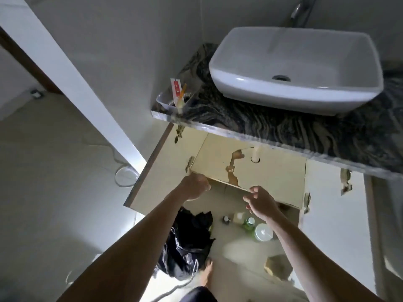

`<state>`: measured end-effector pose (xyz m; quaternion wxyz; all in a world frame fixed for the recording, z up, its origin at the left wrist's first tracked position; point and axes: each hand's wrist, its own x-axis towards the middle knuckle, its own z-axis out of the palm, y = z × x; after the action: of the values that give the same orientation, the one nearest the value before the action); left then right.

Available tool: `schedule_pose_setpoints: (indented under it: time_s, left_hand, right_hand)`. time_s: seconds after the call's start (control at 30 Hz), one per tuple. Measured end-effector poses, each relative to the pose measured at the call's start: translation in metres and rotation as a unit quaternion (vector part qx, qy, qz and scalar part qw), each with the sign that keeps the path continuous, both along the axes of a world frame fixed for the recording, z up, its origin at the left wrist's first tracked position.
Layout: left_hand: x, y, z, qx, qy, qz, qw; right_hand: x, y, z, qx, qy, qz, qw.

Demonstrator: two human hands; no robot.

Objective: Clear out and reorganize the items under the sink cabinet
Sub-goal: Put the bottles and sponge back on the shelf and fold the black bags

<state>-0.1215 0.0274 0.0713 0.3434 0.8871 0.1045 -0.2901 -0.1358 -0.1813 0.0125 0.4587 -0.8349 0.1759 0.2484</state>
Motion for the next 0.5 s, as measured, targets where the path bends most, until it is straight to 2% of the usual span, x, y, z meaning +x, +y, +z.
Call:
schedule_pose_setpoints:
  time_s: [0.17,0.3,0.4,0.5]
  left_hand:
    - [-0.056,0.002,-0.061,0.072,0.069,-0.005,0.995]
    - [-0.071,0.004,-0.094,0.075,0.111,-0.034,0.990]
    - [-0.067,0.004,-0.135,0.052,0.116,-0.026,0.991]
    - [-0.052,0.002,-0.219,0.030,0.114,-0.013,0.993]
  right_hand:
    - [-0.058,-0.030,-0.028,-0.050,0.079,0.038,0.995]
    - [-0.070,-0.038,-0.056,-0.064,0.108,0.026,0.992]
    - [-0.063,-0.033,-0.093,-0.077,0.105,0.022,0.991]
    - [-0.049,-0.017,-0.180,-0.078,0.100,0.050,0.991]
